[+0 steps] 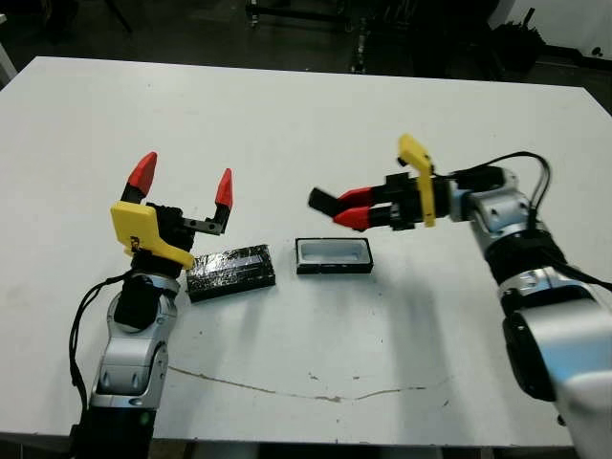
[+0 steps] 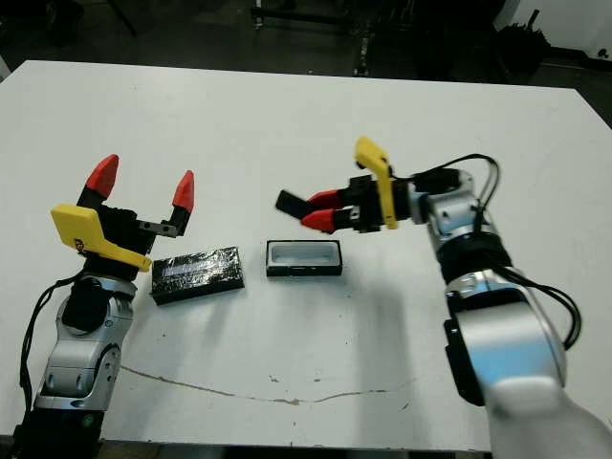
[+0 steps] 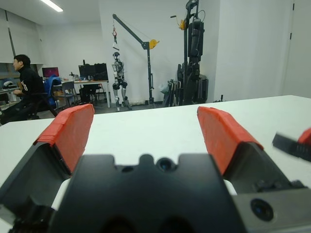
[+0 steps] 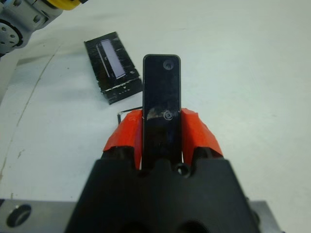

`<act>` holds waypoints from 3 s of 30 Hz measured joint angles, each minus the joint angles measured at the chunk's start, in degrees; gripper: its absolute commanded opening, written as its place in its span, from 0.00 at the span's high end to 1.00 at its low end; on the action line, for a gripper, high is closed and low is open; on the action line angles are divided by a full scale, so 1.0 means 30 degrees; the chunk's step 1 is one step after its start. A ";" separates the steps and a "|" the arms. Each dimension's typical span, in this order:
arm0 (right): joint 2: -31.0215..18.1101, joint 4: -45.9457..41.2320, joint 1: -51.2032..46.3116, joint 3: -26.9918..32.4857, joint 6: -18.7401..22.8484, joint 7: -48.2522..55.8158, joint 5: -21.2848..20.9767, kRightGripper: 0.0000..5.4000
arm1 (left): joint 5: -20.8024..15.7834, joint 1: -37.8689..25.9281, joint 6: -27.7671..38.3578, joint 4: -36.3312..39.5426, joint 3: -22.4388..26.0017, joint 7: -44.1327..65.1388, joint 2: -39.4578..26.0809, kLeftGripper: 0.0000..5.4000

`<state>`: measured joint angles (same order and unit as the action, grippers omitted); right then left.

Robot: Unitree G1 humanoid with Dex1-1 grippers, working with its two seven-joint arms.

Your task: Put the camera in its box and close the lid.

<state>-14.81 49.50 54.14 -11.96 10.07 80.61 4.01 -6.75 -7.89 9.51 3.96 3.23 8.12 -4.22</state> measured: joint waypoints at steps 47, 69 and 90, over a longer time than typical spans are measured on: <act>0.0345 -0.0043 -0.1300 -0.1291 -0.1199 -0.0551 -0.0812 0.69 | 0.0068 0.0000 -0.0135 0.0112 -0.0048 -0.0017 0.0010 0.00; -0.0866 0.0715 -0.0989 -0.1991 -0.2646 -0.0365 -0.1248 0.69 | 0.0058 0.0021 -0.0062 0.0110 -0.0051 -0.0044 0.0017 0.00; -0.1857 0.1537 -0.0145 -0.2785 -0.3337 0.0489 -0.2142 0.45 | 0.0045 0.0119 0.0041 0.0105 -0.0052 -0.0166 0.0071 0.00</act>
<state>-20.38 54.11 53.70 -20.31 0.06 82.08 -2.42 -6.61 -7.53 9.63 4.28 3.08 7.62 -4.01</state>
